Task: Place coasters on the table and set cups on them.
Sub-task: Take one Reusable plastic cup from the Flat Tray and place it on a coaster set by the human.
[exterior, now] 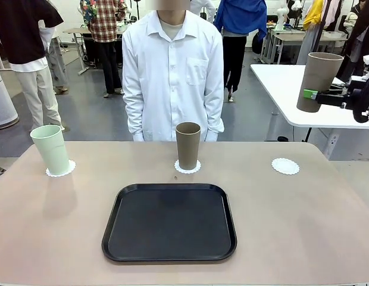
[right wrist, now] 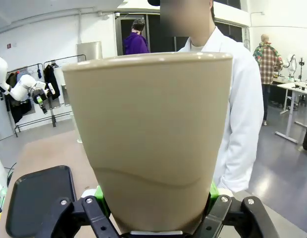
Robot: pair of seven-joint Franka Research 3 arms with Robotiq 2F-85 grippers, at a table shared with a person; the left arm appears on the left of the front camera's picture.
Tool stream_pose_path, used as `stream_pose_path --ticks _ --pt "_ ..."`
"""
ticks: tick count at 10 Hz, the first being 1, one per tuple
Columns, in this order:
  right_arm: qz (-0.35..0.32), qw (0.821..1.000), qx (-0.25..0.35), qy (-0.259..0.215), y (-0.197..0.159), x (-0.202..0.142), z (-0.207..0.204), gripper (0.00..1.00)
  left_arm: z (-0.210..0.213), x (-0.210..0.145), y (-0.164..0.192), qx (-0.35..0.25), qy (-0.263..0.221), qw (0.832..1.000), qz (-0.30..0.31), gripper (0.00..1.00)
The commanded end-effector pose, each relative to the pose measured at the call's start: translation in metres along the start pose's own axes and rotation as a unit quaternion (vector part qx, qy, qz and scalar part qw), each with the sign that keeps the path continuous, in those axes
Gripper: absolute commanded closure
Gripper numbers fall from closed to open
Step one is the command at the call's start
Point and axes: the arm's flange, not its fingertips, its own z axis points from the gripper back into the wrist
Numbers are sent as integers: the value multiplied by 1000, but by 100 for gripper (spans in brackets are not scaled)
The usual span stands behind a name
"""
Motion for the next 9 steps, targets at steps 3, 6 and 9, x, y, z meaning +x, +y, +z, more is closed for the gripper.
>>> stream_pose_path --ticks 3,6,9 --pt "-14 1000 -23 -10 -14 -1 -3 19 2 -1 -2 -5 0 1000 -2 0" --pt "-5 1000 -11 5 -6 -7 2 19 2 -1 -2 -5 0 1000 -2 0" --pt "-5 1000 -11 5 -6 -7 2 19 2 -1 -2 -5 0 1000 -2 0"
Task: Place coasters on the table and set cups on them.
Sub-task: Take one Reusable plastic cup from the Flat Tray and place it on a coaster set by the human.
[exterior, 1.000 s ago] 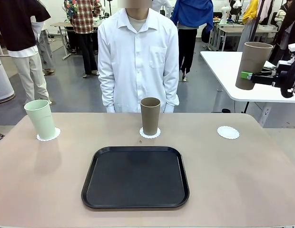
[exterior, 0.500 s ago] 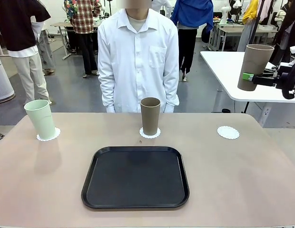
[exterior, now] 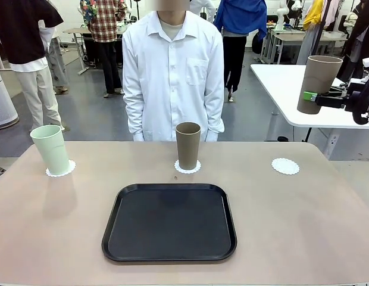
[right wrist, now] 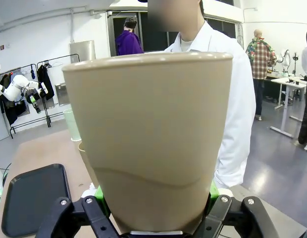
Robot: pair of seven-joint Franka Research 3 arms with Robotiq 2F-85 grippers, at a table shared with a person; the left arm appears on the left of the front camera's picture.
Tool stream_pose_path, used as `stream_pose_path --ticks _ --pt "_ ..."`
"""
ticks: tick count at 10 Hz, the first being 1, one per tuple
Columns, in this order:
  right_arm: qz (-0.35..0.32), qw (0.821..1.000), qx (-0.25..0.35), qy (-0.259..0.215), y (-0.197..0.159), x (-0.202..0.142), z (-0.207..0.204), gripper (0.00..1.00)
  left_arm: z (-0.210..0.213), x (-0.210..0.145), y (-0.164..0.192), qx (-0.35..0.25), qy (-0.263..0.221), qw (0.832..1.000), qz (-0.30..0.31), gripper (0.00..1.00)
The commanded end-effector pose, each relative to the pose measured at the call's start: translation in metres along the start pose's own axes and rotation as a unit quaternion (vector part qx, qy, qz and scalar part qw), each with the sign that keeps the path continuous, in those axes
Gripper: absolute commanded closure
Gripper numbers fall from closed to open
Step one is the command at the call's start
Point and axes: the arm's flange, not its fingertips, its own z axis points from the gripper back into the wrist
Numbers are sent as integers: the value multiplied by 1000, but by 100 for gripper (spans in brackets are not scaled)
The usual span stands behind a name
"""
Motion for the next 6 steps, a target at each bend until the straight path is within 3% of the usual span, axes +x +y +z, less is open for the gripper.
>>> stream_pose_path --ticks 1,4,6 --pt "1 1000 -1 0 0 0 1 19 2 -1 -2 -5 0 1000 -2 0" --pt "0 1000 0 0 0 0 0 19 2 -1 -2 -5 0 1000 -2 0" --pt "-3 1000 17 12 -16 -36 -6 19 2 -1 -2 -5 0 1000 -2 0"
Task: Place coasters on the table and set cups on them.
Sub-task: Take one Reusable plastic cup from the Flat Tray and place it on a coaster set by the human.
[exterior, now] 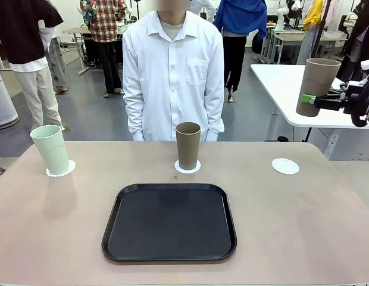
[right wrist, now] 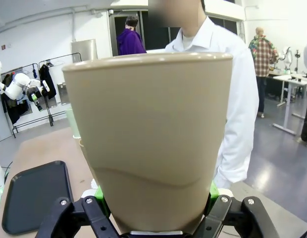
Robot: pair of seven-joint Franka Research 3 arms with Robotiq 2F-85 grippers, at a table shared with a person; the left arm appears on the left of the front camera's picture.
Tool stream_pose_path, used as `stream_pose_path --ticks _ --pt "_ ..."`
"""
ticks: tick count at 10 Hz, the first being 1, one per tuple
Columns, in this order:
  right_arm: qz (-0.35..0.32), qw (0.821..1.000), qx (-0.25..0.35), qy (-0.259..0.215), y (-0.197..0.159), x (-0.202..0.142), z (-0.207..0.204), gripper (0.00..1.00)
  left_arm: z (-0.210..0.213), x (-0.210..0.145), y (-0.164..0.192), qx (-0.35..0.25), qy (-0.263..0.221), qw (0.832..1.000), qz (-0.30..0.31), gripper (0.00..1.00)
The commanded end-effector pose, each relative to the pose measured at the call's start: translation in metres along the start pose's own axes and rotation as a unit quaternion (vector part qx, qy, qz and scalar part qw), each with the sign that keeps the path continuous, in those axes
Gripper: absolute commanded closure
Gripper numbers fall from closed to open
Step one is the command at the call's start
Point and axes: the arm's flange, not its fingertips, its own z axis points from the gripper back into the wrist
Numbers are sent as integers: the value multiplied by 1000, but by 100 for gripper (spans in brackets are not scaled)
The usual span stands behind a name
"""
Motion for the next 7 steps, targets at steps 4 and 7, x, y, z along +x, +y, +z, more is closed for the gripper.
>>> stream_pose_path --ticks 4,7 --pt "-6 999 25 44 -18 -89 -5 19 2 -1 -2 -5 0 1000 -2 0" --pt "-6 997 52 59 -20 -126 -13 19 2 -1 -2 -5 0 1000 -2 0"
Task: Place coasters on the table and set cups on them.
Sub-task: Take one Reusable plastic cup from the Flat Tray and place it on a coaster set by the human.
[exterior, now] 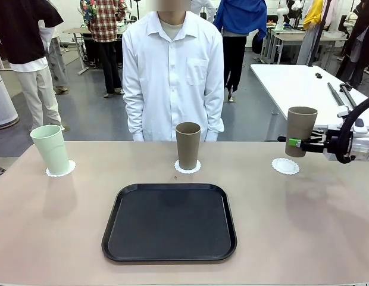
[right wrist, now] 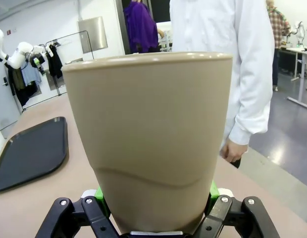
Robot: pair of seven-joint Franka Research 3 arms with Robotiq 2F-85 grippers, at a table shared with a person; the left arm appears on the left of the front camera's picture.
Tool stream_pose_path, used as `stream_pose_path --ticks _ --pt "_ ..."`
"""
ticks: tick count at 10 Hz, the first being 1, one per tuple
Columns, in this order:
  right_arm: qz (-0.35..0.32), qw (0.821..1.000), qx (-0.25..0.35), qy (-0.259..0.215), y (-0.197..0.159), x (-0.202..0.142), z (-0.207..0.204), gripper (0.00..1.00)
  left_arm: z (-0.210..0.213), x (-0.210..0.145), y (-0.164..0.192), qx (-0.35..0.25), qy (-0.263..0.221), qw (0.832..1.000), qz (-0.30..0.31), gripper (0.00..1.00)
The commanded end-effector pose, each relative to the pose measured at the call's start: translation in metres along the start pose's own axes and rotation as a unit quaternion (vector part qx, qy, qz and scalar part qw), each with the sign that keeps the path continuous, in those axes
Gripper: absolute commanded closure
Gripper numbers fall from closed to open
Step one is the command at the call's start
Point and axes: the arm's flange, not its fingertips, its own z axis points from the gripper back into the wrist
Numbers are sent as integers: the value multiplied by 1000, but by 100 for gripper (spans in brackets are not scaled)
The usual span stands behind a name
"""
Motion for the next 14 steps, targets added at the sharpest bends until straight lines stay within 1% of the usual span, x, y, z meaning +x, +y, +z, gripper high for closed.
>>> stream_pose_path --ticks 1,4,5,6,7,11,13,14 --pt "10 1000 26 1 -10 -7 -6 19 2 -1 -2 -5 -1 1000 -2 0" --pt "5 999 38 -22 -19 -20 -15 19 2 -1 -2 -5 -1 1000 -2 0" --pt "3 999 37 -21 -20 -21 -17 19 2 -1 -2 -5 -1 1000 -2 0" --pt "0 1000 19 -8 -20 -20 -17 19 2 -1 -2 -5 -1 1000 -2 0" --pt "-4 999 33 -10 -13 -22 -16 19 2 -1 -2 -5 -1 1000 -2 0" --pt "-4 999 32 -9 -14 -24 -16 19 2 -1 -2 -5 -1 1000 -2 0" --pt "7 998 68 -1 -16 -35 -21 19 2 -1 -2 -5 -1 1000 -2 0" --pt "8 998 70 1 -19 -39 -23 19 2 -1 -2 -5 -1 1000 -2 0"
